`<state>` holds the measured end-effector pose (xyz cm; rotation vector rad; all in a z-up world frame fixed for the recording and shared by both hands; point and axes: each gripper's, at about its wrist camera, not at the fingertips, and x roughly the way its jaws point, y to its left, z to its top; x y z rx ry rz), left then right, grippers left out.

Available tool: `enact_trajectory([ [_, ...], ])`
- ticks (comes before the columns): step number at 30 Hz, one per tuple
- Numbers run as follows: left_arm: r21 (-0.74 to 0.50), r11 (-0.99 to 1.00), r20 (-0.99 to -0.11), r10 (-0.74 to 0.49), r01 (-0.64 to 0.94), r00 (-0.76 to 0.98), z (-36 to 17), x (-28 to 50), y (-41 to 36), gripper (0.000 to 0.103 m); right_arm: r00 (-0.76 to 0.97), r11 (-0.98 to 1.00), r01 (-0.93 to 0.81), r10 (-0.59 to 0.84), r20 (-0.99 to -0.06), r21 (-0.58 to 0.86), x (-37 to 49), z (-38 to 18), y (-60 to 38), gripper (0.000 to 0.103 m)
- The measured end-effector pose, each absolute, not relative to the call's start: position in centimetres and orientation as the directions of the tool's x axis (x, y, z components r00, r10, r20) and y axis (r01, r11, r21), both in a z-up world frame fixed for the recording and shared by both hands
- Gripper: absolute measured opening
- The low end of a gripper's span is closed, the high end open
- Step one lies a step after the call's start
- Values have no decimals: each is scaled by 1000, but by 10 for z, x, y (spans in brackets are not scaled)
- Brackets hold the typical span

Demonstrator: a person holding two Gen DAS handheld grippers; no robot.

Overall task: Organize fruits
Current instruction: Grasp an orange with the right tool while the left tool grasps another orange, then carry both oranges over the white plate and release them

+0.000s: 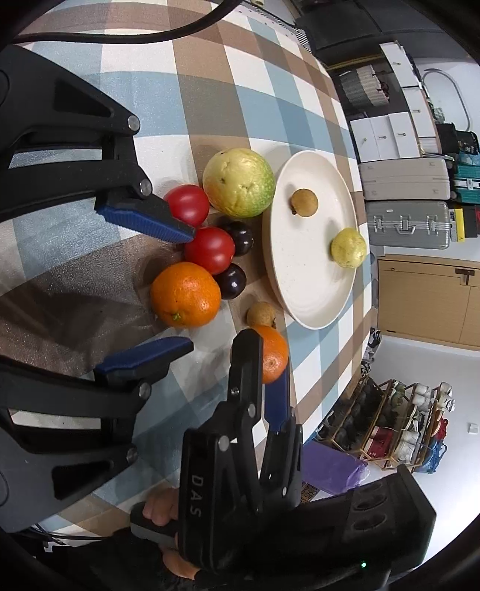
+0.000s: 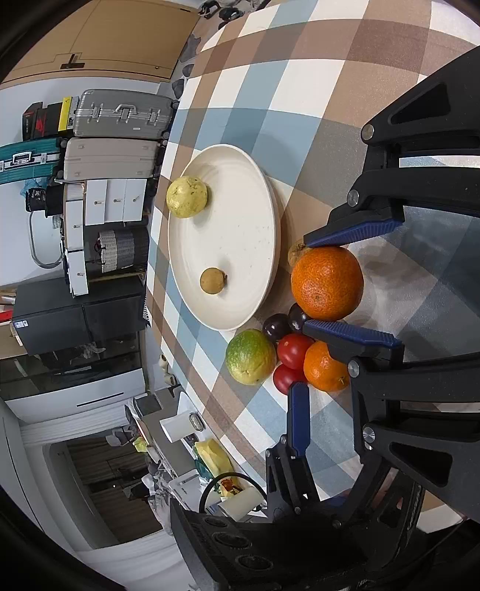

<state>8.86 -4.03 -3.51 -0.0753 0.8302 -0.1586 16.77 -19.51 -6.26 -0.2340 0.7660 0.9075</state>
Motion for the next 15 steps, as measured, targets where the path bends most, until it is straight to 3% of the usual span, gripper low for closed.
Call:
enact_trajectory([
  [3, -129, 986, -735, -167, 107, 657, -37, 93, -40, 48, 377, 613, -780, 620, -688, 125, 167, -62, -195, 41],
  [9, -130, 983, -736, -183, 129, 652, -39, 95, -43, 36, 379, 615, -779, 616, -691, 122, 168, -63, -195, 41],
  [15, -139, 980, -727, -200, 145, 657, -36, 92, -44, 35, 379, 615, -779, 616, -690, 121, 168, -63, -195, 41],
])
